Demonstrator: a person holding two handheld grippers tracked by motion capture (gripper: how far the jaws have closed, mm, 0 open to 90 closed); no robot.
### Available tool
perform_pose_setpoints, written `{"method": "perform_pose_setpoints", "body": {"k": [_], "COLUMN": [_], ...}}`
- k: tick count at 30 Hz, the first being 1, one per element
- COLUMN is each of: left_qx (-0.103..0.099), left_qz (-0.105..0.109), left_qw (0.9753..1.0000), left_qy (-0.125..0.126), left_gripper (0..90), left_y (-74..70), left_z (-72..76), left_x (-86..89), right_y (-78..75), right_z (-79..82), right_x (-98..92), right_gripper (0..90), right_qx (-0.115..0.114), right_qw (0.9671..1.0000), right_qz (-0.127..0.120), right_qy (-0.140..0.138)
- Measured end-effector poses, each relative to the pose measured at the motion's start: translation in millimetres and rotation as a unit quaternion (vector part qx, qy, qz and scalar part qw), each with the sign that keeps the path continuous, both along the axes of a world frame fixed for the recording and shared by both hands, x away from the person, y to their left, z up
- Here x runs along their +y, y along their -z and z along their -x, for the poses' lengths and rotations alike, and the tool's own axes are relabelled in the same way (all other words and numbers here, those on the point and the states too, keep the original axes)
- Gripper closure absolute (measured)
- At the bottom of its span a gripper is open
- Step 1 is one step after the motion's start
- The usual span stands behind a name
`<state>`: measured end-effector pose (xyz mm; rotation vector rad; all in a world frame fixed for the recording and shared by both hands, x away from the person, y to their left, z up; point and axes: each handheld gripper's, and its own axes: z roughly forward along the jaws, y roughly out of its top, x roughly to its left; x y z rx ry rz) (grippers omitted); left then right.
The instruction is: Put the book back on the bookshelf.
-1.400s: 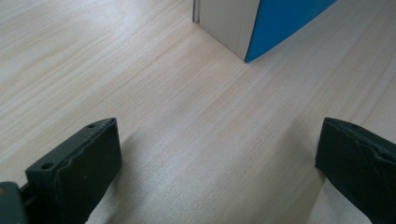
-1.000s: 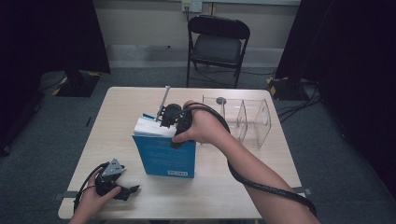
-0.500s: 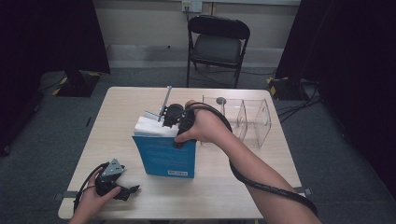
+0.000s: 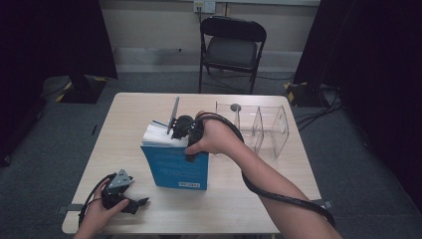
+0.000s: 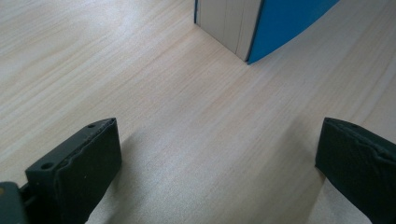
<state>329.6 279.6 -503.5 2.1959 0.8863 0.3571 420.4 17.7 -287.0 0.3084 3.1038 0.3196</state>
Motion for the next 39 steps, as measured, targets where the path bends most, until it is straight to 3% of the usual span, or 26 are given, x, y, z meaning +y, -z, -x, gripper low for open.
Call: {"method": "perform_pose_setpoints", "body": {"k": [6, 11, 14, 20, 34, 39], "left_qx": [0.0, 0.0, 0.0, 0.0, -0.001, -0.001], "left_qz": [-0.002, -0.003, -0.003, 0.0, 0.0, -0.006], "left_qw": [1.0, 1.0, 1.0, 1.0, 1.0, 1.0], "left_qy": [0.002, 0.002, 0.002, 0.0, 0.0, 0.003], "left_gripper": [0.0, 0.0, 0.0, 0.0, 0.0, 0.0], "left_y": [-0.2, -0.2, -0.3, 0.0, 0.1, -0.4], "left_z": [-0.1, -0.2, -0.2, 0.0, 0.3, 0.0], "left_x": [0.3, 0.4, 0.4, 0.0, -0.1, 0.5], "right_y": [0.7, 2.8, 5.8, 12.0, 10.9, 10.1], "right_z": [0.9, 0.8, -0.3, -0.6, 6.0, 7.3], "right_x": [1.5, -2.1, -3.2, 4.8, 3.4, 2.3], "right_gripper": [59.3, 58.3, 57.8, 58.7, 61.3, 61.5], "right_qx": [0.001, 0.006, 0.007, 0.008, 0.004, 0.008], "right_qw": [1.0, 0.9993, 0.999, 0.9997, 0.9994, 0.9988], "right_qz": [0.004, -0.012, -0.02, 0.012, 0.011, 0.012], "right_qy": [-0.001, 0.034, 0.039, 0.02, 0.031, 0.047]}}
